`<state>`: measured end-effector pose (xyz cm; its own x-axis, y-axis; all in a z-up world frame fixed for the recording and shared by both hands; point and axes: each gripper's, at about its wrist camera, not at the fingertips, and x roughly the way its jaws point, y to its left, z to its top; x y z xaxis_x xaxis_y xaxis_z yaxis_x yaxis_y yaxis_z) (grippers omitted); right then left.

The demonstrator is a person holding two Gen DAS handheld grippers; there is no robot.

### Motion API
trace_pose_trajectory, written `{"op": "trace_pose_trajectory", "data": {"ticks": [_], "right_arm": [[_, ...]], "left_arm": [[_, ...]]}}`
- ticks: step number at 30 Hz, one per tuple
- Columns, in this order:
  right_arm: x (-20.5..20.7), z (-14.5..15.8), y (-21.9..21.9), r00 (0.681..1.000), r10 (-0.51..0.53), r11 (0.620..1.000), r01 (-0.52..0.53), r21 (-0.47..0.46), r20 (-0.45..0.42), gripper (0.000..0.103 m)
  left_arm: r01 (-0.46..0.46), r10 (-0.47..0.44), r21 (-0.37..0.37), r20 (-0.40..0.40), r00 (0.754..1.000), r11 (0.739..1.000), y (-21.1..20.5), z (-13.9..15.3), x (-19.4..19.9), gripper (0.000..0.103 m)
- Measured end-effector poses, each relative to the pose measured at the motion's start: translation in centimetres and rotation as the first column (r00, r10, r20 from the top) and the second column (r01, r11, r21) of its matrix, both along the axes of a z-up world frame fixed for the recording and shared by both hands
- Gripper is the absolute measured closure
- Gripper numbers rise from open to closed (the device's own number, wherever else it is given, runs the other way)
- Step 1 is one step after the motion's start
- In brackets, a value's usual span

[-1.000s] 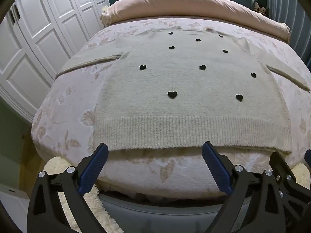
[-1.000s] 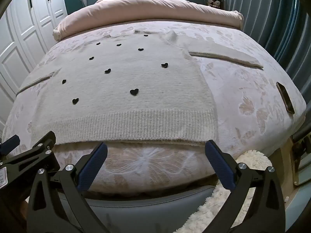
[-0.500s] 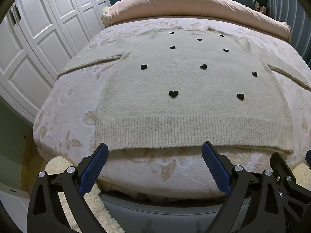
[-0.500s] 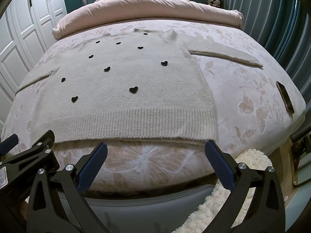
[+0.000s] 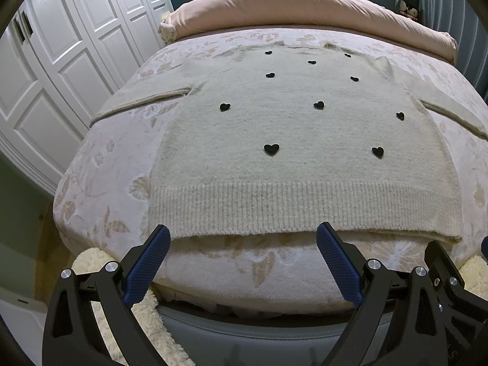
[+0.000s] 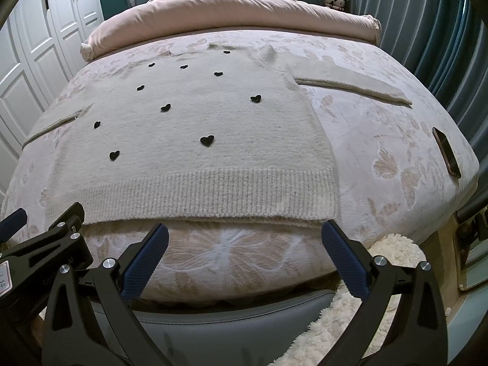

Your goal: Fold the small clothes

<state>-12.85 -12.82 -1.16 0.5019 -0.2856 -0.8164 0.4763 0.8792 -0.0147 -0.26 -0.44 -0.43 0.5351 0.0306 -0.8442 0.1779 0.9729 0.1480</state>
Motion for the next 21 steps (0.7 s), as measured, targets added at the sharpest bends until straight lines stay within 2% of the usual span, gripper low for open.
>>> {"op": "trace_pose_trajectory", "data": {"ticks": [21], "right_arm": [[-0.04,-0.06,-0.09,1.0,0.001,1.0,-0.001,-0.001,0.001,0.005]], "left_arm": [[-0.005,0.005,0.008,0.007,1.0,1.0,0.02,0.15,0.05,0.01]]}}
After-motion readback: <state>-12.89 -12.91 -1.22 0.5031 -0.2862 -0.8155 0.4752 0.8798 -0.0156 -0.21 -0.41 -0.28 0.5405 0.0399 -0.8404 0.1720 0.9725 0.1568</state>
